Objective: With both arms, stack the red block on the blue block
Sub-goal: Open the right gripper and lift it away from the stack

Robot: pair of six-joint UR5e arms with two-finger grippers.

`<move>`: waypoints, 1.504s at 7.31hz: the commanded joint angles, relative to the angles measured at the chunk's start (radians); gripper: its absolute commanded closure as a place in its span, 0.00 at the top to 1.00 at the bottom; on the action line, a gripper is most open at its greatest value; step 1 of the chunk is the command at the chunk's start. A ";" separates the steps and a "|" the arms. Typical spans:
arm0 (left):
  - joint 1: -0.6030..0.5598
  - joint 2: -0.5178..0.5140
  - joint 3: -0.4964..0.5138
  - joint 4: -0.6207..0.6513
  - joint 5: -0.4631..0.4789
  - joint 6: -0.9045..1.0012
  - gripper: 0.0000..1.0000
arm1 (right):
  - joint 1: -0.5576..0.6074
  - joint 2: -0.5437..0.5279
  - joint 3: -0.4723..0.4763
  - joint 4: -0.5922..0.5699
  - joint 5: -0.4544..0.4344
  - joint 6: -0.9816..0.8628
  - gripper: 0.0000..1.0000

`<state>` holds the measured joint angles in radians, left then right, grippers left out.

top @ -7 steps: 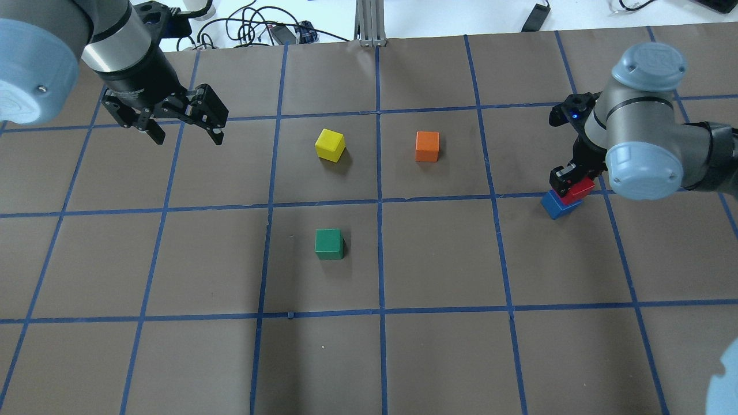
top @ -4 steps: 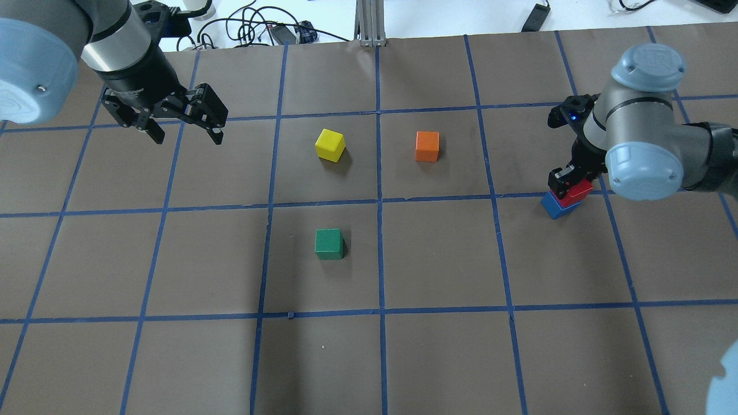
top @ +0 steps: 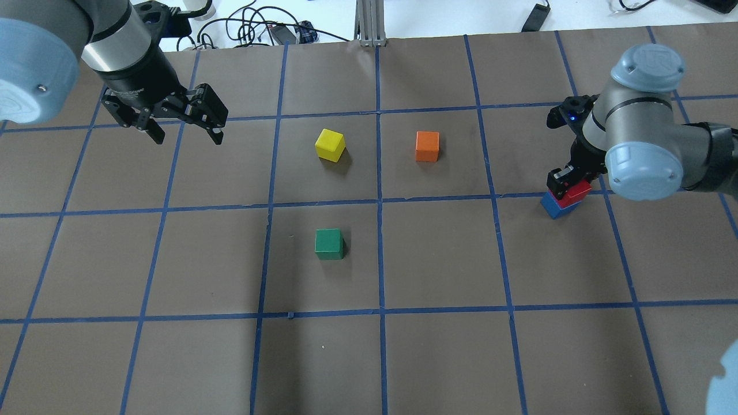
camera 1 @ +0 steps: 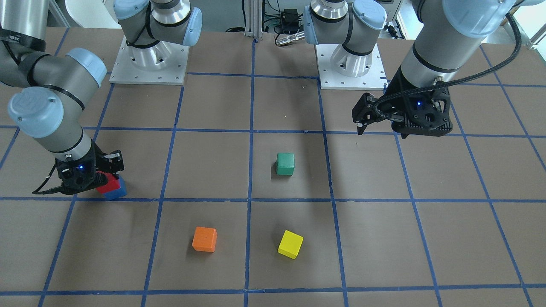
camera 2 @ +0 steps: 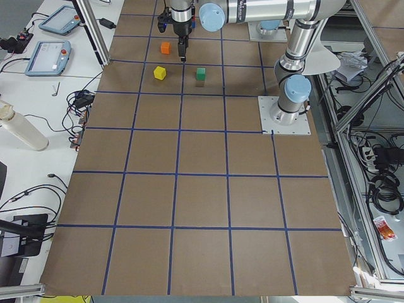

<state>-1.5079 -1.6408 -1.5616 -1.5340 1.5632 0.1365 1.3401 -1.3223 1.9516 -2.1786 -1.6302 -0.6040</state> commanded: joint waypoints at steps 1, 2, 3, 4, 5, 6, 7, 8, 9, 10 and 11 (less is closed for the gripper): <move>0.000 -0.001 0.002 0.000 0.000 0.000 1.00 | -0.001 0.001 -0.003 -0.001 -0.002 0.001 1.00; 0.000 -0.001 0.002 0.000 0.000 0.000 1.00 | -0.001 -0.002 -0.009 0.002 -0.011 0.001 1.00; 0.000 -0.001 0.002 0.000 0.000 0.000 1.00 | -0.001 -0.006 -0.022 0.005 -0.022 0.001 1.00; 0.000 -0.002 0.003 0.002 0.000 0.000 1.00 | 0.001 -0.032 -0.063 0.040 -0.064 -0.002 1.00; 0.000 -0.001 0.003 0.002 0.000 0.000 1.00 | 0.002 -0.078 -0.124 0.171 -0.063 0.004 1.00; 0.000 0.001 0.002 0.000 0.000 0.000 1.00 | 0.013 -0.125 -0.170 0.277 -0.031 0.088 1.00; 0.000 0.001 0.002 0.000 -0.002 -0.002 1.00 | 0.074 -0.173 -0.177 0.311 0.033 0.254 1.00; 0.000 0.004 0.002 0.000 -0.002 -0.002 1.00 | 0.182 -0.205 -0.186 0.312 0.020 0.309 1.00; 0.000 0.004 0.002 0.000 -0.002 -0.002 1.00 | 0.239 -0.224 -0.236 0.380 0.030 0.363 1.00; -0.002 0.006 0.002 0.000 -0.002 -0.002 1.00 | 0.254 -0.221 -0.323 0.484 0.042 0.465 1.00; -0.003 0.007 0.003 0.002 -0.003 -0.005 1.00 | 0.251 -0.215 -0.388 0.540 0.053 0.471 1.00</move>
<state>-1.5095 -1.6354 -1.5598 -1.5337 1.5613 0.1342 1.5771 -1.5386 1.6476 -1.7238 -1.5909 -0.1816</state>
